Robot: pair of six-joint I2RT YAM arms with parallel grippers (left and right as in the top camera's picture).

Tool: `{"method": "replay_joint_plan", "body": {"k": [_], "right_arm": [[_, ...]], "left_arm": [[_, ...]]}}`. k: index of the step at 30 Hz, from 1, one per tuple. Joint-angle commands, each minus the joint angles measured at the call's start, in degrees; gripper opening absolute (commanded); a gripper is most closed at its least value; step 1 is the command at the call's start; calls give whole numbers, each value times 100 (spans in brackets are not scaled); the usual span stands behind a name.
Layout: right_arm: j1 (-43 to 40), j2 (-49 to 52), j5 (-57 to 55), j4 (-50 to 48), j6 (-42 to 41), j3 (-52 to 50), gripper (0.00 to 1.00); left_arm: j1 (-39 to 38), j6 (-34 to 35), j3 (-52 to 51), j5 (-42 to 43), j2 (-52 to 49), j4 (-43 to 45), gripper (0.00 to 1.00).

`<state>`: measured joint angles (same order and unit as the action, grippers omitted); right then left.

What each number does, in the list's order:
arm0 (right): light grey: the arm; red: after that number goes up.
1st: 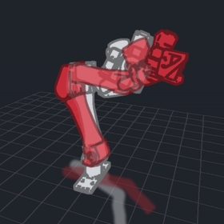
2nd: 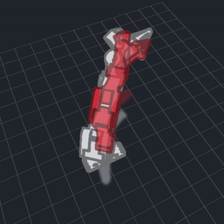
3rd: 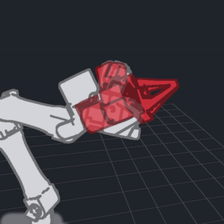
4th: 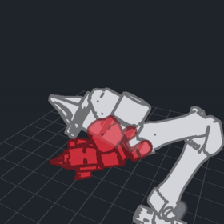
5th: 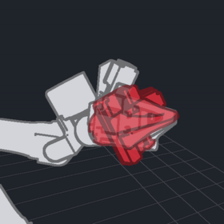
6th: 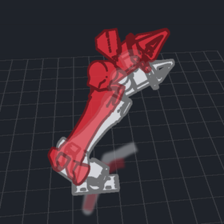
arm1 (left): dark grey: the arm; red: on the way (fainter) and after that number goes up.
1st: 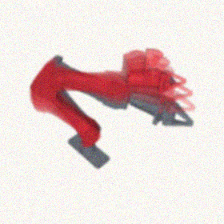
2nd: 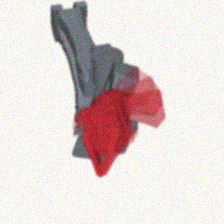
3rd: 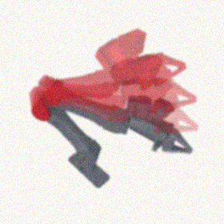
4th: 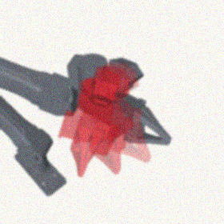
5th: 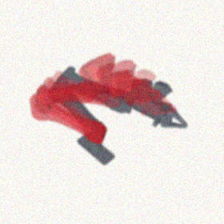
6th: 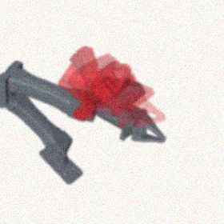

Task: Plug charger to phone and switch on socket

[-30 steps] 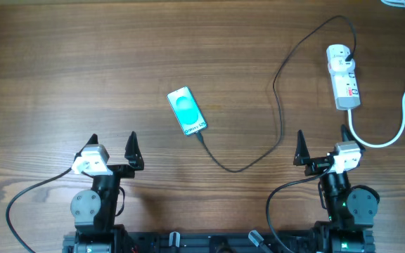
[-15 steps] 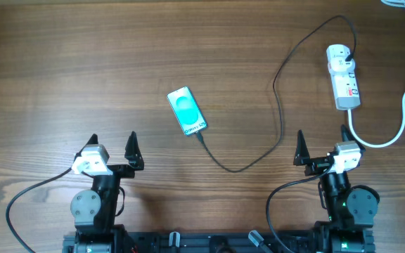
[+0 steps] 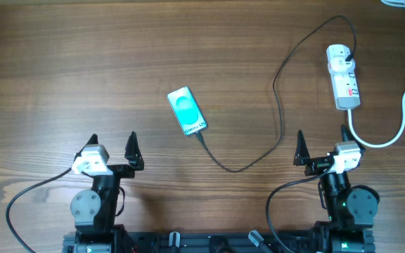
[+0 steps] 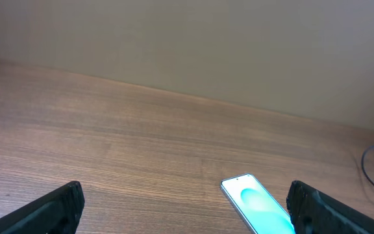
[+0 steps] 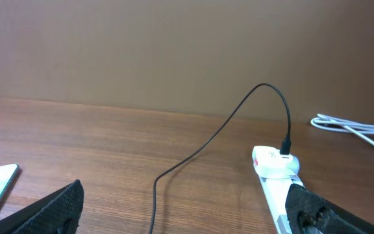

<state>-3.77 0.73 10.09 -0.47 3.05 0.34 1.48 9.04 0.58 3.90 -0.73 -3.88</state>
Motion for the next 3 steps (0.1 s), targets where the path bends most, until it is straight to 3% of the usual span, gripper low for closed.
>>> {"method": "replay_joint_plan", "body": {"k": [1, 3], "right_arm": [[17, -46, 2, -28, -9, -2, 100], [17, -48, 2, -28, -7, -2, 100]], "left_arm": [[-24, -109, -26, -39, 46, -31, 100], [-24, -109, -24, -39, 46, -31, 100]]}}
